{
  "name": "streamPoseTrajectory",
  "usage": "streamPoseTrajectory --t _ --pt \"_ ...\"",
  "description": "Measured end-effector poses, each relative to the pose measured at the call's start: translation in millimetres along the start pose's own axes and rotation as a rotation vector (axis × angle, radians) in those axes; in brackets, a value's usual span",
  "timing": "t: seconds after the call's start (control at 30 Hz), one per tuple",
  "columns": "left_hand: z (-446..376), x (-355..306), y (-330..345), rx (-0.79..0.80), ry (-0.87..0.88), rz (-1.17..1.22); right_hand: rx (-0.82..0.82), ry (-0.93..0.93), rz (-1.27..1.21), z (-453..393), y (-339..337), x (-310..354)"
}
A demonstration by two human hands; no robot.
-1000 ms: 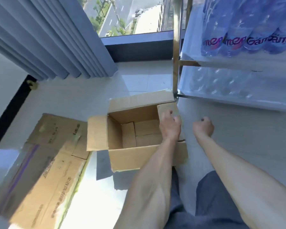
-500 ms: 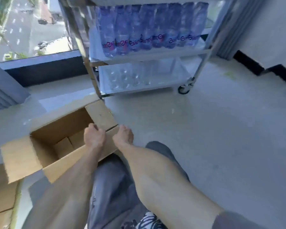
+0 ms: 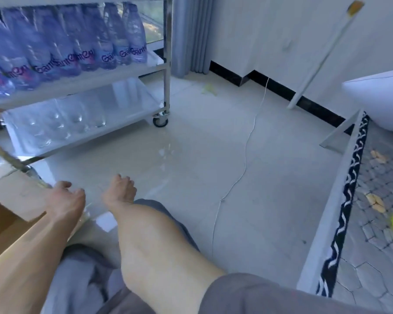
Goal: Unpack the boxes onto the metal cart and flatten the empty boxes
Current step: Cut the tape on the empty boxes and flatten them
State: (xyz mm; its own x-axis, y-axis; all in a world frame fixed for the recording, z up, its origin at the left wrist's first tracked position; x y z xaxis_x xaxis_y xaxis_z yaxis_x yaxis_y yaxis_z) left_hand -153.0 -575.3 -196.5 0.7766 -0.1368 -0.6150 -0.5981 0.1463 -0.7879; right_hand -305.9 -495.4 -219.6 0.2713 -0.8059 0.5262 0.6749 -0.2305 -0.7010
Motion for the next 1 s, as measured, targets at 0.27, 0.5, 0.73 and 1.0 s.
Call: streamPoseTrajectory --t 0.27,0.5,0.73,1.0 --pt "10.5 -22.9 -3.3 -0.010 -0.013 -0.016 0.057 -0.016 0.024 4.9 6.2 9.2" --pt "17.3 -14.9 -3.0 0.022 -0.063 -0.040 0.038 -0.026 0.071 0.7 17.3 9.9" --pt "25.0 -1.6 -5.1 0.073 -0.059 -0.049 0.013 -0.019 0.095 -4.3 33.8 9.9" --pt "21.9 23.8 -10.3 0.032 -0.125 -0.024 0.049 -0.070 0.109 7.4 54.2 22.5"
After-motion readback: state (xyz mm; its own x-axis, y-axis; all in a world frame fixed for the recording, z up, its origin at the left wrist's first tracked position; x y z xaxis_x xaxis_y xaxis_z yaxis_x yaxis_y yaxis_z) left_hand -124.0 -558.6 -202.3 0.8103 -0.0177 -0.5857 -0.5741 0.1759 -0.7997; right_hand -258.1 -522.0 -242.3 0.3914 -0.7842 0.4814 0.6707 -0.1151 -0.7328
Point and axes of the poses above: each hand's wrist, its own z-axis away from the middle knuckle, its own y-axis out of the palm, x = y × z, the point moved 8 cm from there along -z, towards the middle knuckle, and after that the axes turned 13 degrees about y, right-handed, at the moved point
